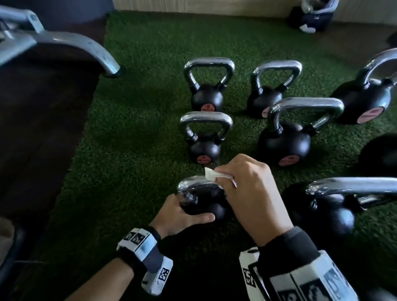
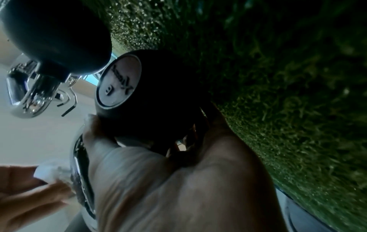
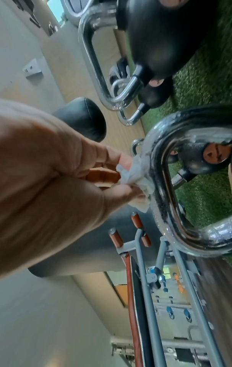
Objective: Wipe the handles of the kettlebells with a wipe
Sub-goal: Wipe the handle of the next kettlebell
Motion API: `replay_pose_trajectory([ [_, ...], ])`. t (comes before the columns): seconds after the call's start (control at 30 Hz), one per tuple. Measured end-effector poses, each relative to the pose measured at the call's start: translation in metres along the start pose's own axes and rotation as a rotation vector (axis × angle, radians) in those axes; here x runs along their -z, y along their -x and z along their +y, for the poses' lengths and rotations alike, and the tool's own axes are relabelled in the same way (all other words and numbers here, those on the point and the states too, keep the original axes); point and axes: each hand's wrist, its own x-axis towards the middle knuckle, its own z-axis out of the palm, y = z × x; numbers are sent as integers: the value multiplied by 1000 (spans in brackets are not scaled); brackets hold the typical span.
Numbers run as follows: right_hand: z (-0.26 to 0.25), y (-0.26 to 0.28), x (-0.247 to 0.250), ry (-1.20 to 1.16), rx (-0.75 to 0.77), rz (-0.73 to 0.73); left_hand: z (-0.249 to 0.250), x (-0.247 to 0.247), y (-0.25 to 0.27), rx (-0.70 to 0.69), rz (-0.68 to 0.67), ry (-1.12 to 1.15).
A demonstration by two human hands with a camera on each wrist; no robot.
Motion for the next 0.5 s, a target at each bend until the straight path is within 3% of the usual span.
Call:
replay_pose_trajectory([
  [0.17,17,12,11,95,-58,89,-3,0,0,-41,26,59],
  [0.33,19,16,4,80,27,126,-8,3,1,-21,18,96],
  [0.5,43,16,9,46,-136,122,-2,3,2,-21,14,40],
])
